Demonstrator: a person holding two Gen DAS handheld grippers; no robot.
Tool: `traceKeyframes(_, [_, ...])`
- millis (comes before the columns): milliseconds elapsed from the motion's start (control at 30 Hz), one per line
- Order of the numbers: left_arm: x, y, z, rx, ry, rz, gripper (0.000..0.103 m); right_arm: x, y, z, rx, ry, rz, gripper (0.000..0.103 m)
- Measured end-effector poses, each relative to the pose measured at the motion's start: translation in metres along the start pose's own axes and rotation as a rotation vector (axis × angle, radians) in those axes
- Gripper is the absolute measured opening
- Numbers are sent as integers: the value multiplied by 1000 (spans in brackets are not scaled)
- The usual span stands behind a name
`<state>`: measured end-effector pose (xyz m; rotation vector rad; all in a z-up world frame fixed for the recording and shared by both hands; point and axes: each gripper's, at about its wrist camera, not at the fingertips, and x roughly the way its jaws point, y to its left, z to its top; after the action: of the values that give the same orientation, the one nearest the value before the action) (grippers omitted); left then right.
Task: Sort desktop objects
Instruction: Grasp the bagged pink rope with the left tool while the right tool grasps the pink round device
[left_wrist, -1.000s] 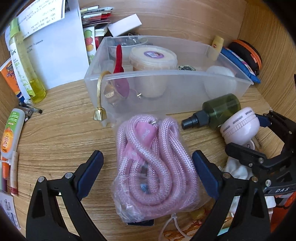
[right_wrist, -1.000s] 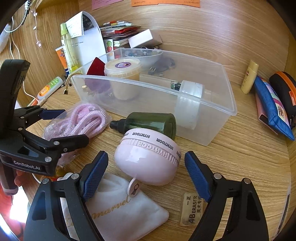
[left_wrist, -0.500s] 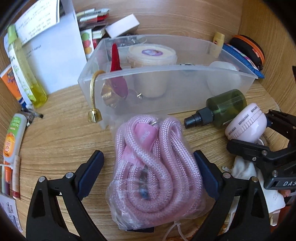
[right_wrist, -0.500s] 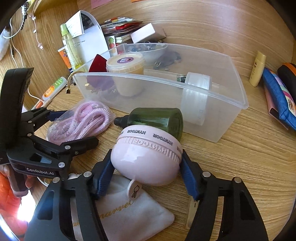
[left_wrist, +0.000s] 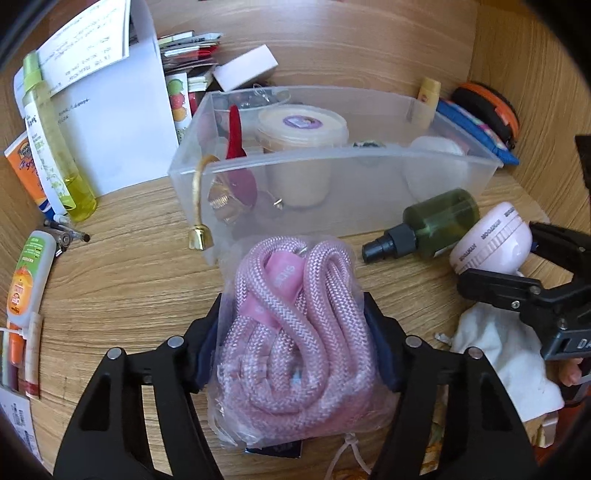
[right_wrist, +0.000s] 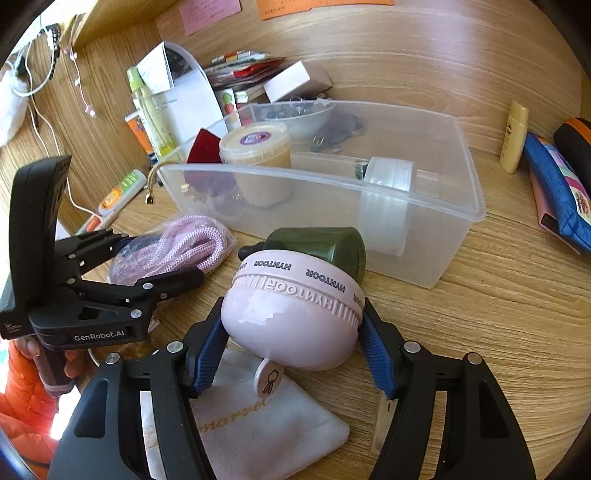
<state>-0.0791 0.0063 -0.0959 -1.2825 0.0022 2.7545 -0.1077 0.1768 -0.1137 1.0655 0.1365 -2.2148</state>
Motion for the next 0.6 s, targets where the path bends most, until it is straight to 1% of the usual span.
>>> traceKeyframes(100, [-8,7,0,-33,-28,-51,66,-3,-2,1,11,-10,15,63])
traceKeyframes(267, [-17,11,0,-57,-48,-50,66,-6,-1,2,16,-24,26,63])
traceKeyframes(433, [-33,15,-1,-70,-88,-48,65,-13,-3,4,22,-37,21,63])
traceKeyframes(467, [-36,15,0,-72,-96,-50,60,-14,-3,4,23,-41,22,63])
traceKeyframes(500, [-40,15,0,-72,-102,-65,46,-16,-3,5,24,-45,24,63])
traceKeyframes(533, [-43,16,1,-74,-102,-68,39,-18,-4,5,24,-48,23,63])
traceKeyframes(567, [-46,17,2,-68,-102,-72,30,-19,-4,6,26,-52,21,63])
traceKeyframes(600, [-48,17,1,-63,-104,-68,30,-22,-4,6,25,-56,18,63])
